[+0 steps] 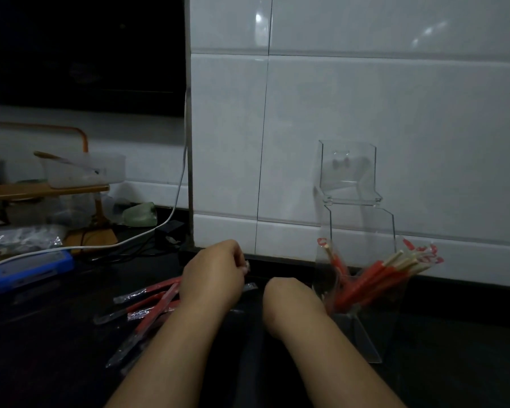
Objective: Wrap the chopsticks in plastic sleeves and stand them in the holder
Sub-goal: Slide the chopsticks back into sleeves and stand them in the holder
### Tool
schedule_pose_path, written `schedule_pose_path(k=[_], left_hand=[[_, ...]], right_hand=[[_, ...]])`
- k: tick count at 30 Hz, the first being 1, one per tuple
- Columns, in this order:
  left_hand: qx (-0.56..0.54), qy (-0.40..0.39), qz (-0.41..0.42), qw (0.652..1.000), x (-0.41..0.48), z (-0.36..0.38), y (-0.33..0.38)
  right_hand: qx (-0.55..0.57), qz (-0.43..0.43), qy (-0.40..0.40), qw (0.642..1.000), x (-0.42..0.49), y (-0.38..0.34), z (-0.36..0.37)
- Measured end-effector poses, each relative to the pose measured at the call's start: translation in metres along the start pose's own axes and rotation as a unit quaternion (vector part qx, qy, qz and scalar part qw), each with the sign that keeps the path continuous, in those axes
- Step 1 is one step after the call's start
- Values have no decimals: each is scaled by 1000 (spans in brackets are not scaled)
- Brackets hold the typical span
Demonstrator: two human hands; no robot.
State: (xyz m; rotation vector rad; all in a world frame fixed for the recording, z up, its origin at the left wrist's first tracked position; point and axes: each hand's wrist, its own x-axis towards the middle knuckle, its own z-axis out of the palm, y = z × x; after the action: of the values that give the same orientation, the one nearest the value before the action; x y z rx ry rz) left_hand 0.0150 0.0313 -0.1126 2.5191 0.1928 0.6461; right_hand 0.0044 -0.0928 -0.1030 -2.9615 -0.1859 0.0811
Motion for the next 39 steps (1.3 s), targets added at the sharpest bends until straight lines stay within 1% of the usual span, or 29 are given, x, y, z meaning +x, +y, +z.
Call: schedule_pose_path(k=[4, 7, 12, 14, 16, 19, 23, 27, 30, 31, 34, 37, 39], left_hand=[[-27, 20, -3, 999, -1, -1, 2], [-80, 31, -13, 996, -1, -3, 3], [-144, 31, -15, 989, -2, -4, 6], [-186, 22, -13, 982, -2, -4, 7], [-231, 23, -15, 972, -2, -5, 8], [-290, 64, -6, 955, -2, -6, 10], [-340, 146, 28, 929, 0, -8, 11], [-395, 185, 45, 899, -1, -12, 13], [-388, 246, 60, 886, -2, -18, 12], [-402, 258, 51, 877, -1, -19, 12], [-477, 264, -2, 839, 0, -21, 10], [-511, 279, -59, 811, 2, -20, 7], [-533, 292, -105, 787, 6, -19, 4]], right_hand=[[10, 19, -10, 1000, 3, 2, 0], [15, 30, -20, 999, 7, 2, 1], [32, 25, -6, 999, 10, 4, 10], [49, 27, -2, 998, 10, 3, 11], [69, 15, 22, 997, 8, 2, 9], [119, -27, 90, 988, 3, 1, -1], [196, -82, 173, 962, -4, -2, -14], [272, -87, 237, 929, -6, 0, -21], [277, -90, 267, 919, -4, 1, -20], [275, -91, 269, 919, -2, 2, -18], [247, -93, 262, 928, 1, 5, -15], [188, -119, 246, 943, 3, 7, -13], [193, -132, 230, 945, 4, 7, -11]])
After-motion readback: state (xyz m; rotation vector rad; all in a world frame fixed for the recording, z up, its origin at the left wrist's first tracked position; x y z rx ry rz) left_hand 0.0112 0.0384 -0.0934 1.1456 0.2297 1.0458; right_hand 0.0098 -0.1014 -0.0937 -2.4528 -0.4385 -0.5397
